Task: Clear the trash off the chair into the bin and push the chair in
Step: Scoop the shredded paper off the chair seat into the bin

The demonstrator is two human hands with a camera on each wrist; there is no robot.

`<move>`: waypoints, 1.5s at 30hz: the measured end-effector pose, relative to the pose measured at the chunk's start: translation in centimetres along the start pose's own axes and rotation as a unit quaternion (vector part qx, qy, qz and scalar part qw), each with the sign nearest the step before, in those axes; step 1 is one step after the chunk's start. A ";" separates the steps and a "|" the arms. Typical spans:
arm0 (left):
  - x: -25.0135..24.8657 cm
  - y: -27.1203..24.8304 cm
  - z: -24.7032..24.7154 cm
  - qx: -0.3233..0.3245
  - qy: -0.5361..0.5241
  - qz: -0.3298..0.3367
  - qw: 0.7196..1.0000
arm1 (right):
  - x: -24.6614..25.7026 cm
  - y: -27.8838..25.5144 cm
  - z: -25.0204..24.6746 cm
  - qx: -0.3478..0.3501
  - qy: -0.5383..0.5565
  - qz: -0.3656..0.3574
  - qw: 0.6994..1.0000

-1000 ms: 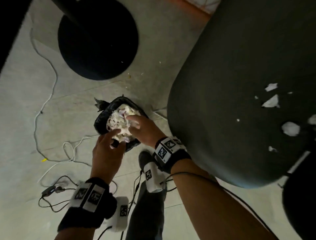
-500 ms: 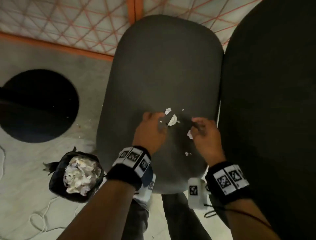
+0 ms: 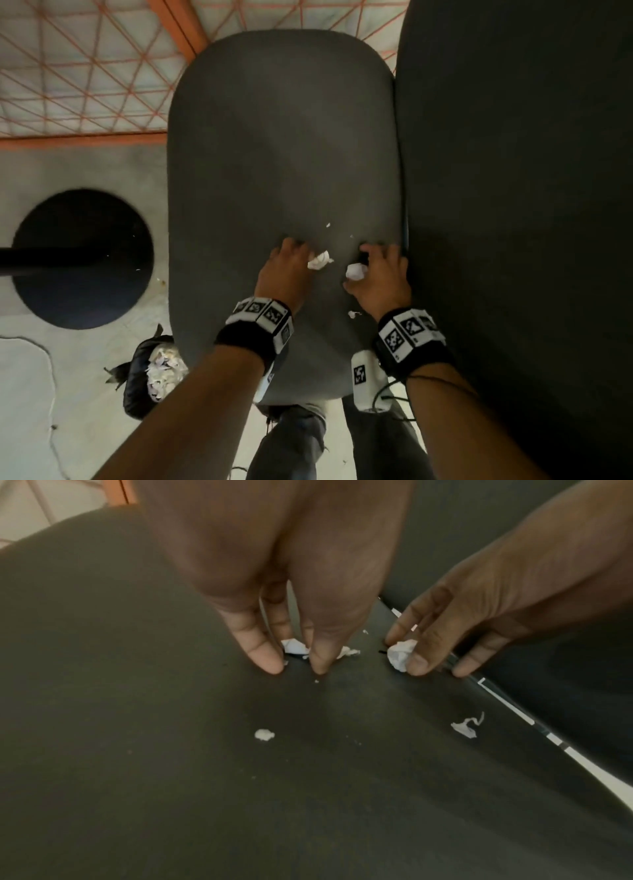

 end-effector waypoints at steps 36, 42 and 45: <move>-1.7 -6.2 -1.9 0.072 -0.159 0.139 0.975 | 3.8 -5.0 6.4 0.029 0.716 0.143 0.683; -4.9 -7.8 -0.4 0.056 -0.004 0.217 0.975 | 2.8 -6.4 7.1 0.044 0.793 0.226 0.563; -6.0 -8.0 -0.7 0.066 0.039 0.250 0.965 | 2.1 -6.3 7.1 0.042 0.785 0.261 0.559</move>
Point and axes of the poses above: each hand's wrist, its own y-axis towards the middle knuckle, its own z-axis out of the palm, x = y × z, the point moved 8 cm from there along y, towards the middle knuckle, and after that the axes turned 10 degrees about -z, right-handed, at the moved point
